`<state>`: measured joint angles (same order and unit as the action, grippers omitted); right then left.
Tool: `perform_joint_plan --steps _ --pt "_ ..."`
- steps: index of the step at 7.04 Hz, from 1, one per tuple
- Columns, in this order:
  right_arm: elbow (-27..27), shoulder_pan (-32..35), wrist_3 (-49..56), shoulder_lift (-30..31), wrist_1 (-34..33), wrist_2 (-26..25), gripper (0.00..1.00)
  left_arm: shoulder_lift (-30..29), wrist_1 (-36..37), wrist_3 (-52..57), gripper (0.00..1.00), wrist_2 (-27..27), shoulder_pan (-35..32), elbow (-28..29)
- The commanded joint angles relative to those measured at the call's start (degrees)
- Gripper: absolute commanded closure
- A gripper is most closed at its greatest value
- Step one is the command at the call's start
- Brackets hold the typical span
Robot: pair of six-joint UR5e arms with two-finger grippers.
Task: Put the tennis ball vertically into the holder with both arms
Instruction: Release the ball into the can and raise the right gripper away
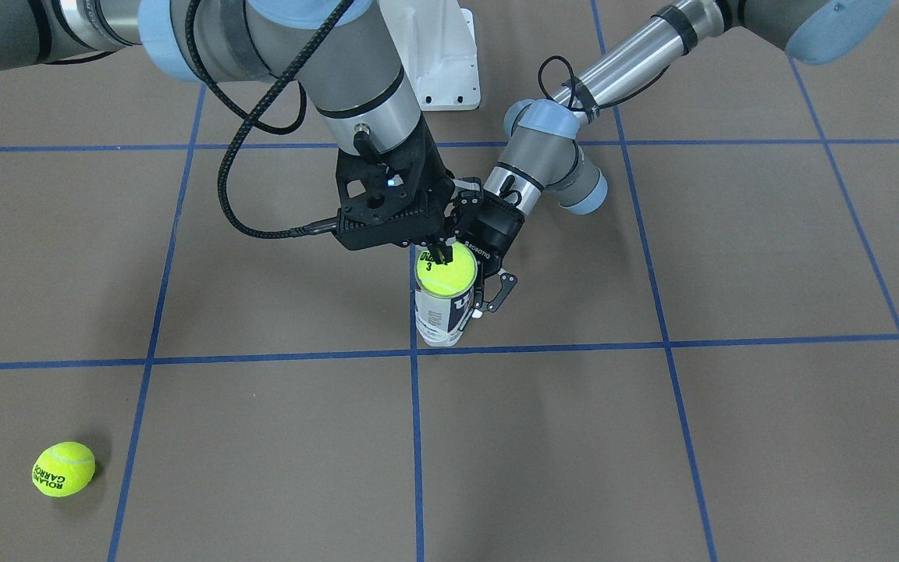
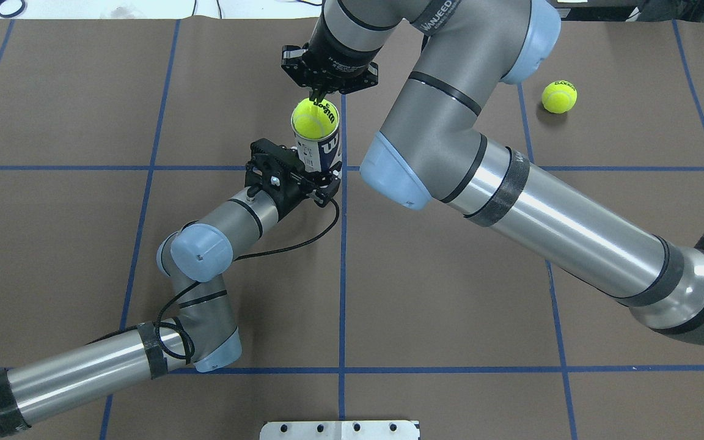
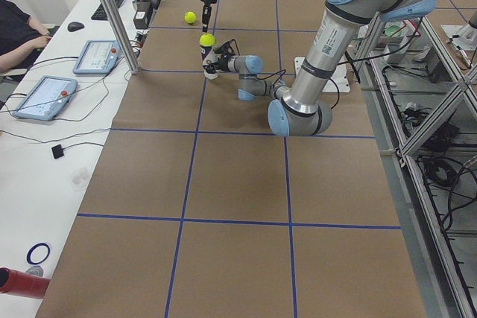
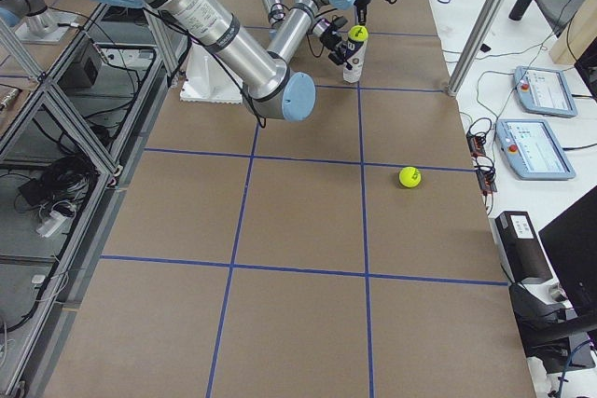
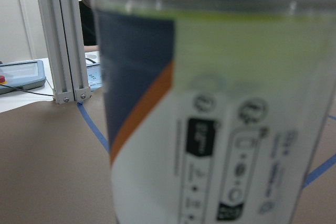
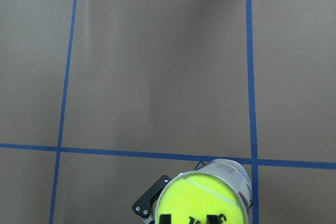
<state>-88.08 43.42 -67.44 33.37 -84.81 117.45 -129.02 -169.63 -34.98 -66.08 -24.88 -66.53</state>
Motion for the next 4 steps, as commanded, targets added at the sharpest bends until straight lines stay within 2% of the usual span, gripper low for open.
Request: perform_joint_plan --steps 1,4 --pt "0.1 -0.09 0.2 -0.32 0.0 -0.03 1.0 0.0 0.0 0.0 0.25 -0.01 0.01 0.0" --pt "2.03 -2.18 0.11 0.47 -0.18 -1.16 1.0 -0.17 0.0 -0.09 0.25 -0.01 0.01 0.0"
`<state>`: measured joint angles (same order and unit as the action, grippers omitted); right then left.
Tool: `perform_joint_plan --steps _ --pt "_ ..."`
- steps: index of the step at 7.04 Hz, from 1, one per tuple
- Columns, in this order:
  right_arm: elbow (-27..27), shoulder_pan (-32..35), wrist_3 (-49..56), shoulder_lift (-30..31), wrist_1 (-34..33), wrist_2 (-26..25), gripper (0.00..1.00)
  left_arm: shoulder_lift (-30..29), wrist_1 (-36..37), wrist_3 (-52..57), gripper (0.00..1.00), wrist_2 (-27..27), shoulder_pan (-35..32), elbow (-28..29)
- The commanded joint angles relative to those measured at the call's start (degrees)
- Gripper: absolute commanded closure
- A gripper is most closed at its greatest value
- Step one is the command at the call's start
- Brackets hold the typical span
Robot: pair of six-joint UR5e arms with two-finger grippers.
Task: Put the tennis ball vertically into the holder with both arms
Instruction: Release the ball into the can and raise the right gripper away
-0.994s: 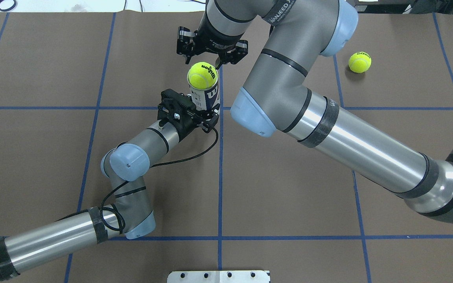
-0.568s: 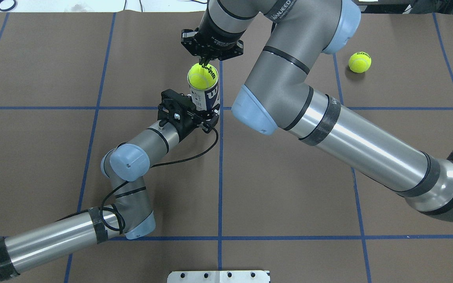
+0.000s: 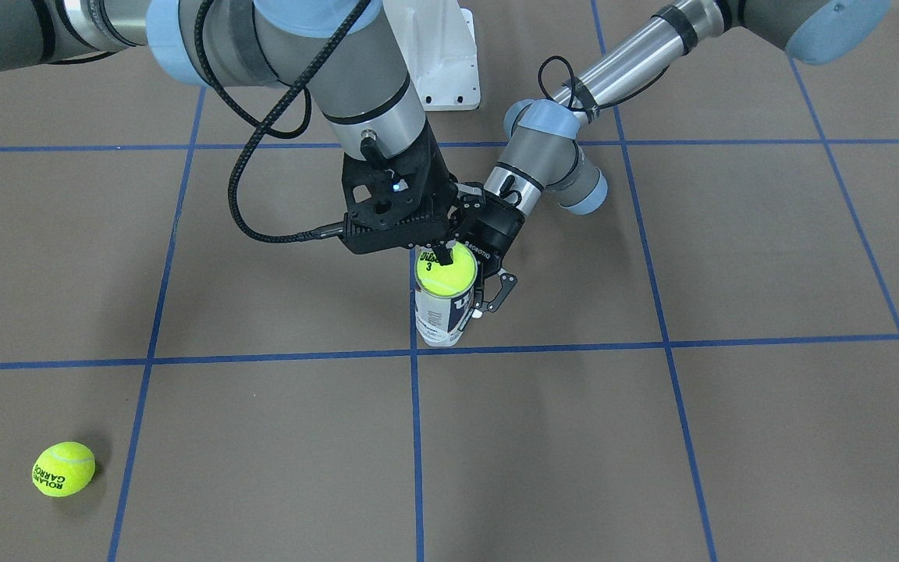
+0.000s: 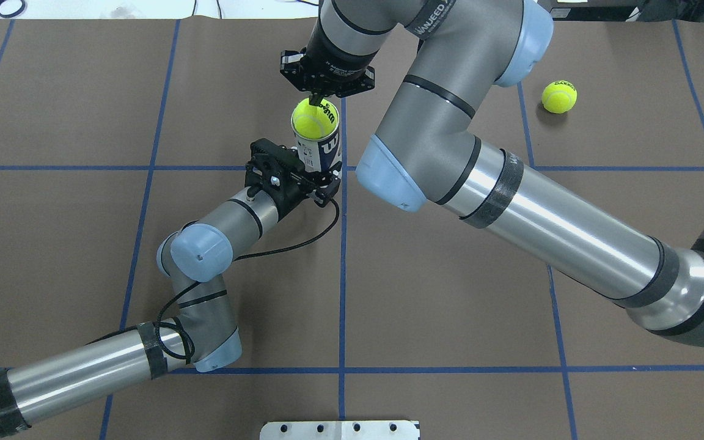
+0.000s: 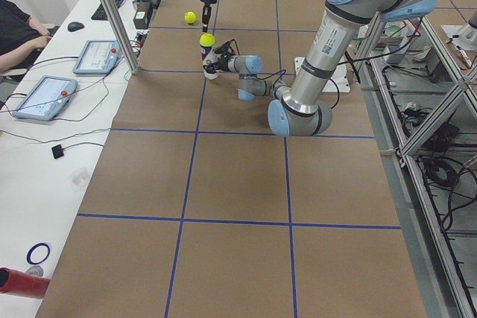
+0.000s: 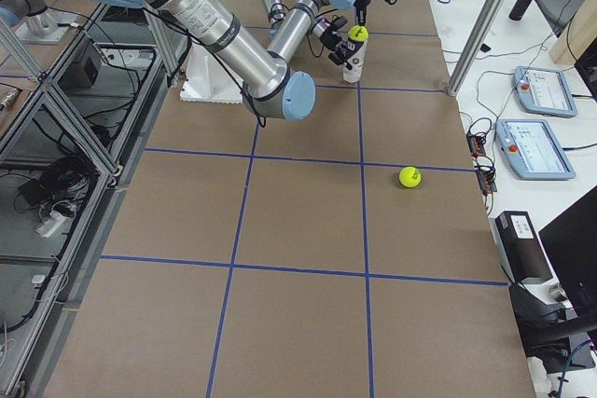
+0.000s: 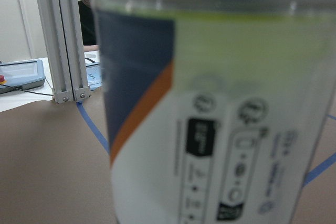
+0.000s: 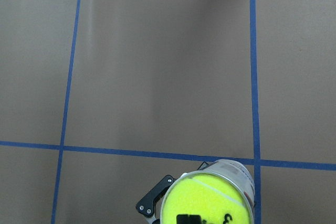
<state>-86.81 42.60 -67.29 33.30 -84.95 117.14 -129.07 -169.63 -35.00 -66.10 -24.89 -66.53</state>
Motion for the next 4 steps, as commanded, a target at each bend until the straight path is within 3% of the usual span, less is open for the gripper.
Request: perform_joint_plan --steps 1,4 --pt "0.76 -1.47 -0.03 0.28 0.05 -1.38 1.0 -0.13 0.0 0.02 0.25 0.09 -0.07 0.0" --pt "-0.98 0.88 -0.21 -0.08 0.13 -0.52 1.0 -0.21 0.0 -0.07 0.25 0.09 -0.07 -0.09"
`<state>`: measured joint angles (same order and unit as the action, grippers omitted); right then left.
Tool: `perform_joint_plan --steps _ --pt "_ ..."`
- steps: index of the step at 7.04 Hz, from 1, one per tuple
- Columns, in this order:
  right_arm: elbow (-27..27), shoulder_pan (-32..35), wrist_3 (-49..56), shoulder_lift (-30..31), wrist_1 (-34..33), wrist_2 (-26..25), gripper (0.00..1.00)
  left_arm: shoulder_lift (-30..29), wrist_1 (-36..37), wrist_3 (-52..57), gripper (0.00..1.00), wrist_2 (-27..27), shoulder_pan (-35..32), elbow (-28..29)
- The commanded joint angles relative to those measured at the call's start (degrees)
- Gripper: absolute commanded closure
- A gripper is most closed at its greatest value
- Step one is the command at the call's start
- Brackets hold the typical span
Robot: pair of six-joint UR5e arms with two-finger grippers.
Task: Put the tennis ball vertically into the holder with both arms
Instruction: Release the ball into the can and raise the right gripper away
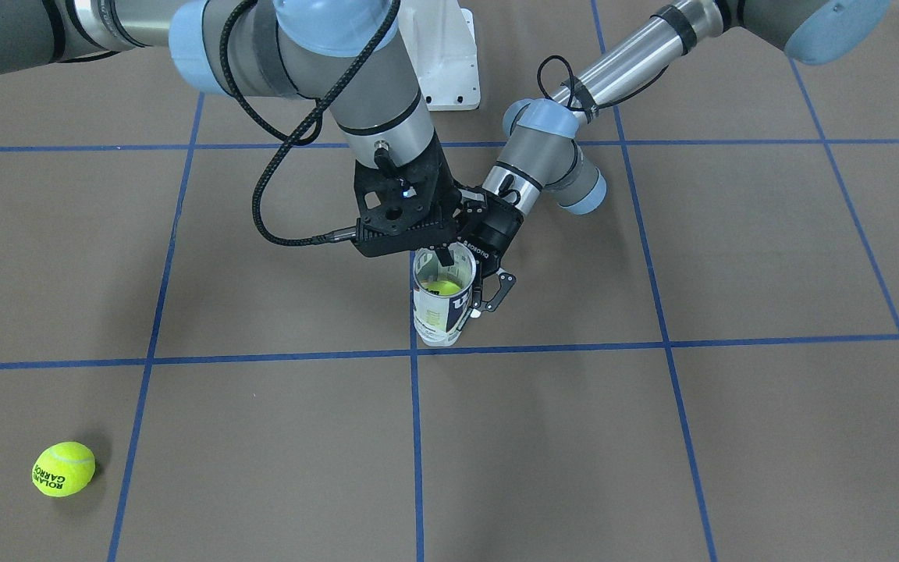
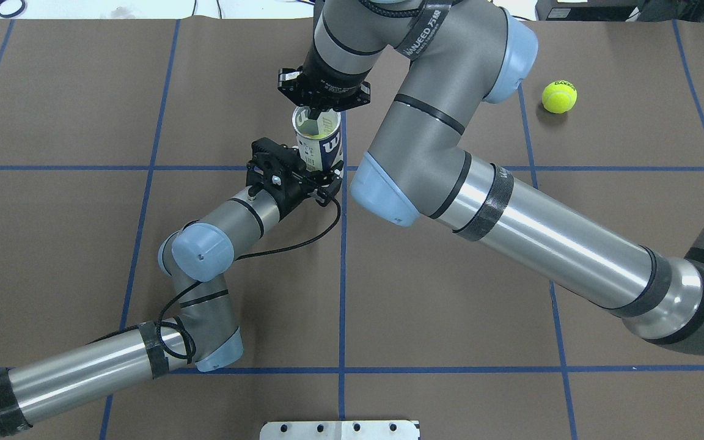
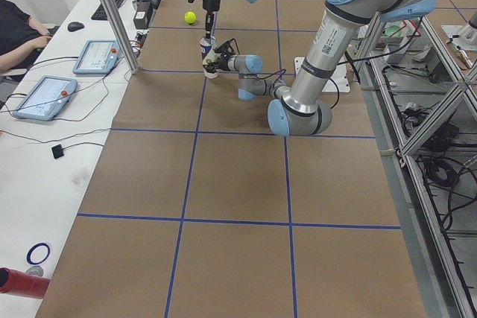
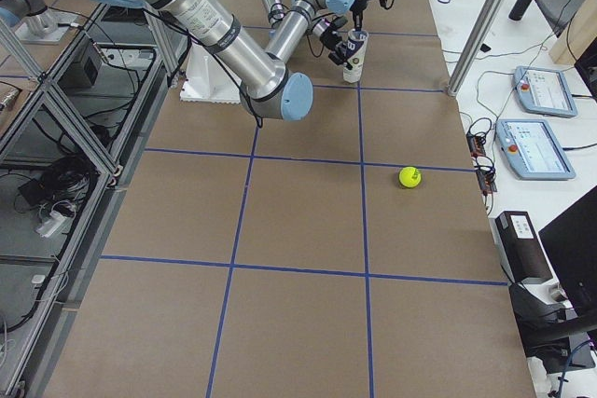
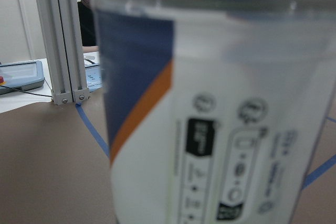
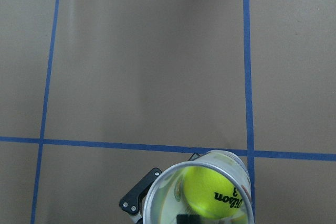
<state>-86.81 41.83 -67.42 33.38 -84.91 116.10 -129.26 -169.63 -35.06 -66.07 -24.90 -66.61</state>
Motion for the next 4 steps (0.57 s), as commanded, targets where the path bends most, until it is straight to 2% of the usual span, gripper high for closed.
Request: perform_joint_plan --steps 1,3,4 --pt "-1.78 4.46 -0.08 -0.07 0.0 3.14 1.0 -0.03 0.0 -0.01 0.25 -0.02 -0.06 -0.01" --pt "-2.74 15.15 0.79 2.9 -0.08 11.22 1.0 -0.12 0.0 0.08 0.25 -0.02 -0.06 -0.01" --pt "-5.19 18.86 6.72 8.58 -0.08 11.86 1.0 -0.12 0.0 0.08 0.25 -0.02 -0.06 -0.01"
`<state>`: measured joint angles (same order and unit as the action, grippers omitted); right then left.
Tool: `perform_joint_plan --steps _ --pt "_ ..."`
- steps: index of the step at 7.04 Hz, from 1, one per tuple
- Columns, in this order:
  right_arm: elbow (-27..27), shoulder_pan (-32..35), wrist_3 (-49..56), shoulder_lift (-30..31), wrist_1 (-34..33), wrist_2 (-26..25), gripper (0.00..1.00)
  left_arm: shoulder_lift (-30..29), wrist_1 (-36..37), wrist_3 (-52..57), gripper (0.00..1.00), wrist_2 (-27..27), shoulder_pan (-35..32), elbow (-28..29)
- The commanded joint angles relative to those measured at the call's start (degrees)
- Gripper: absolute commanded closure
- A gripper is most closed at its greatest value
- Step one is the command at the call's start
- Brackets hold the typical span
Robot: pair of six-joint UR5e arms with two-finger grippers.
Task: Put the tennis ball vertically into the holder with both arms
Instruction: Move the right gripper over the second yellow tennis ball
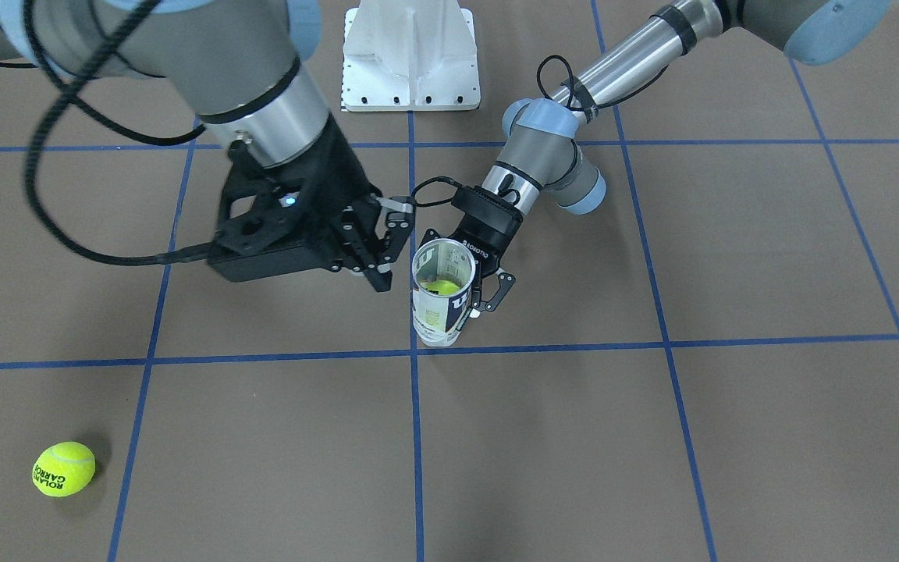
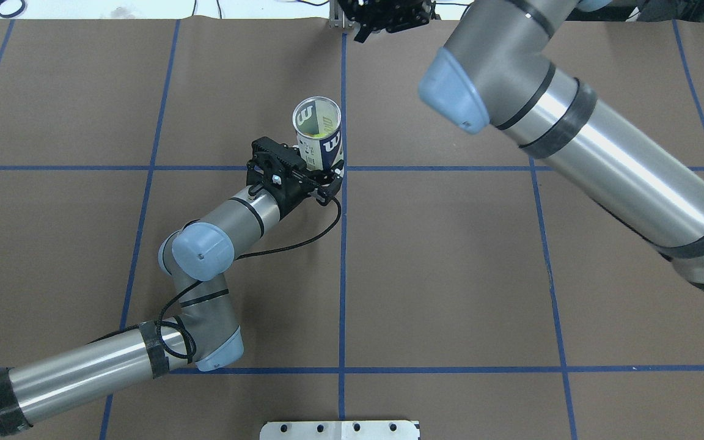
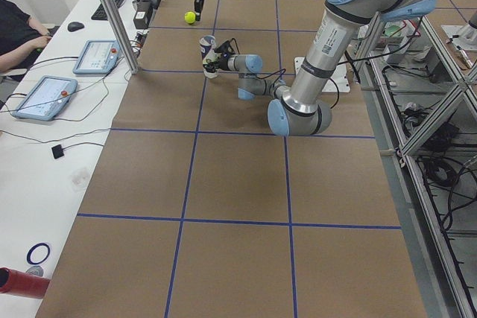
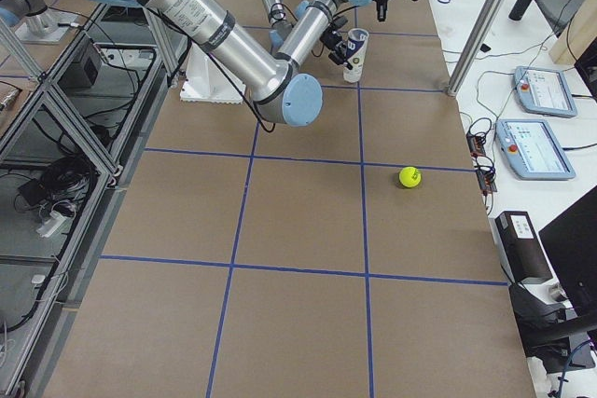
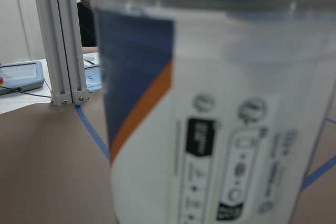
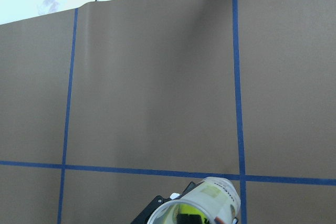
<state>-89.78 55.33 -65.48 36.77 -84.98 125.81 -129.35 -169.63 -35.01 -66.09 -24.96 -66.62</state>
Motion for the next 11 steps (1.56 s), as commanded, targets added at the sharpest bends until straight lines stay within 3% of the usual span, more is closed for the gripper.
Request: perform_joint_plan --steps 1,2,3,4,7,8,11 --pt "-1.9 9.67 16.23 10.2 -0.27 3.55 0.88 -0.03 0.0 0.03 0.25 0.08 -0.09 0.0" --pt "1.24 12.93 28.44 13.9 -0.19 3.73 0.71 -0.03 0.0 -0.05 0.25 0.08 -0.09 0.0" --pt "5.53 13.92 36.91 14.98 0.25 3.39 0.05 -0.03 0.0 0.03 0.25 0.0 -0.09 0.0" --pt "8.88 14.02 38.56 15.43 0.43 3.12 0.01 -0.03 0.0 -0.05 0.25 0.0 -0.09 0.0" --pt "22.59 13.41 42.8 17.89 18.39 0.49 0.01 -0.12 0.0 -0.05 0.25 0.0 -0.09 0.0" --pt "24.63 11.66 42.8 18.5 22.62 -1.95 0.01 -0.12 0.0 -0.06 0.25 0.08 -0.09 -0.09" --pt "26.93 9.28 42.27 18.6 23.89 -3.21 0.01 -0.03 0.0 0.03 0.25 0.0 -0.44 0.0"
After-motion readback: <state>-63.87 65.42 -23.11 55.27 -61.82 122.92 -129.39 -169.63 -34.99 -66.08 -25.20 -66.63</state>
